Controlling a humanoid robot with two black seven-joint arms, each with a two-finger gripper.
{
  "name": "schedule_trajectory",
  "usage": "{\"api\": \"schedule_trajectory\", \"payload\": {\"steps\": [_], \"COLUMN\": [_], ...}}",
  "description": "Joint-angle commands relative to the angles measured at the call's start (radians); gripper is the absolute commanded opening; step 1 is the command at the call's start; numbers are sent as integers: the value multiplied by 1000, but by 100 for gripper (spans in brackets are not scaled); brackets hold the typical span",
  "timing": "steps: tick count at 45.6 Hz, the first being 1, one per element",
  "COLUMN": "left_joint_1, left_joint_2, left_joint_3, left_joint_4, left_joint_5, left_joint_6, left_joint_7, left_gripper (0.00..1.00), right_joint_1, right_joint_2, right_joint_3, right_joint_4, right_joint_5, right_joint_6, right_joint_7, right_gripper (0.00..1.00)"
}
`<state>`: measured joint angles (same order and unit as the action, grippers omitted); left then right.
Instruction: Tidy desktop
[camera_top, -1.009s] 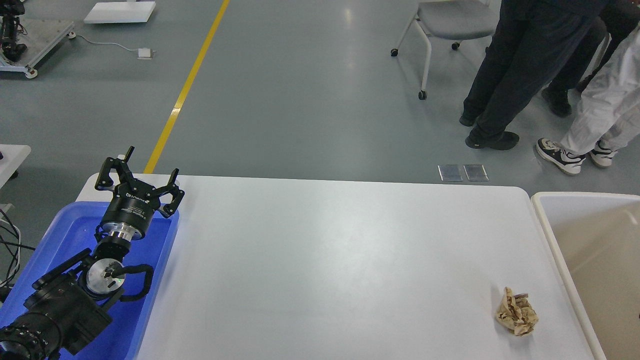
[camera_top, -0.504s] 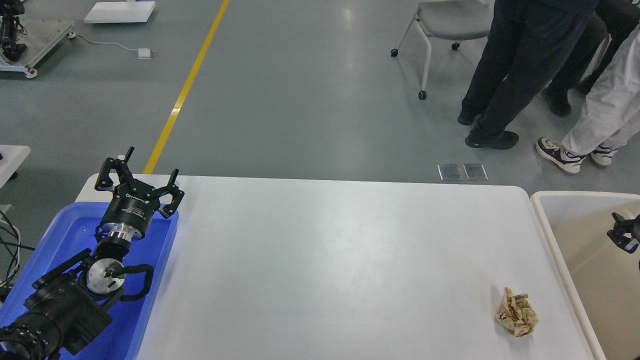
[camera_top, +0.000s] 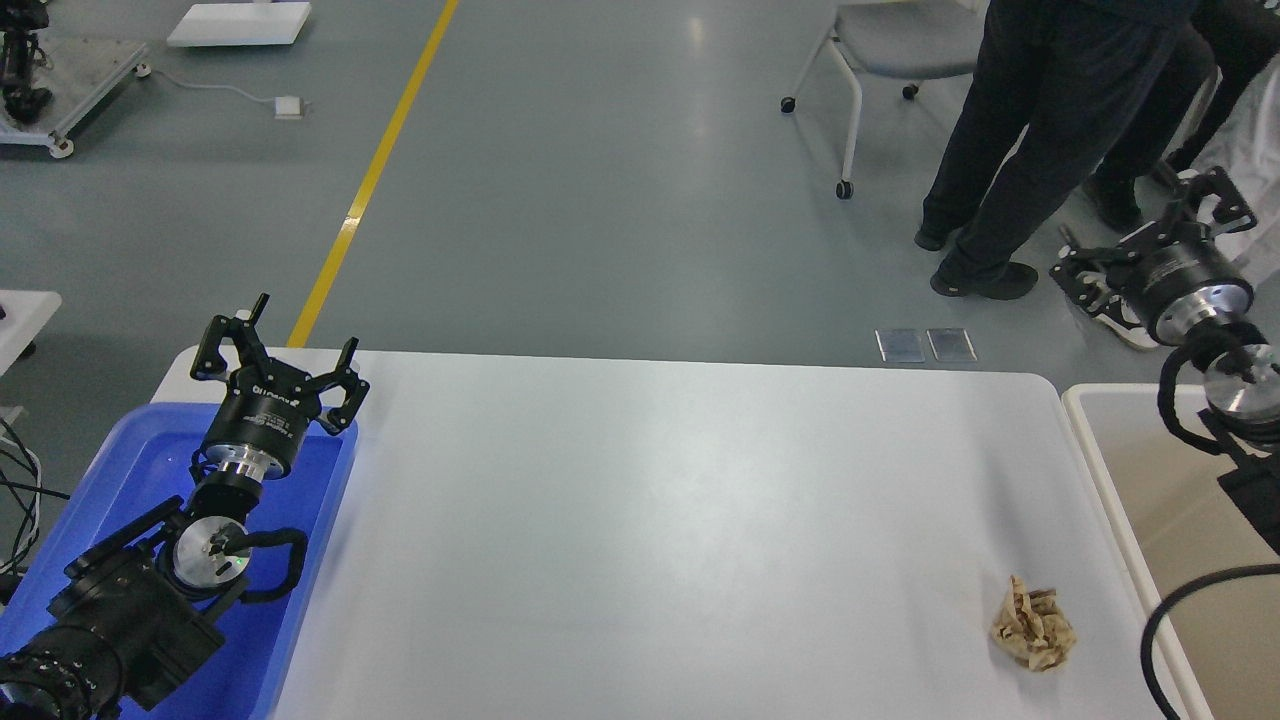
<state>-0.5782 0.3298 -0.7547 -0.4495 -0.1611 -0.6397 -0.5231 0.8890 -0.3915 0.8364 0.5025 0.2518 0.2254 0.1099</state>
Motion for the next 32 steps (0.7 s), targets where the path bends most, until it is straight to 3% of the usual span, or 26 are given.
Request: {"api": "schedule_trajectory", "payload": {"steps": [1, 14, 32], "left_joint_1": [0, 0, 0], "left_joint_2": [0, 0, 0], "left_joint_3": [0, 0, 0], "left_joint_4": [0, 0, 0], "left_joint_5": [0, 0, 0], "left_joint_6": [0, 0, 0], "left_joint_7": [0, 0, 0], "left_gripper": [100, 100, 100], "right_joint_1": [38, -15, -127], "right_joint_2": [230, 365, 365], "right_joint_3": [113, 79, 69], "right_joint_4": [22, -47, -44], "right_joint_5": [26, 14, 15], "right_joint_6": [14, 9, 89], "right_joint_7": [-4, -4, -4], "right_gripper": [100, 100, 100]}}
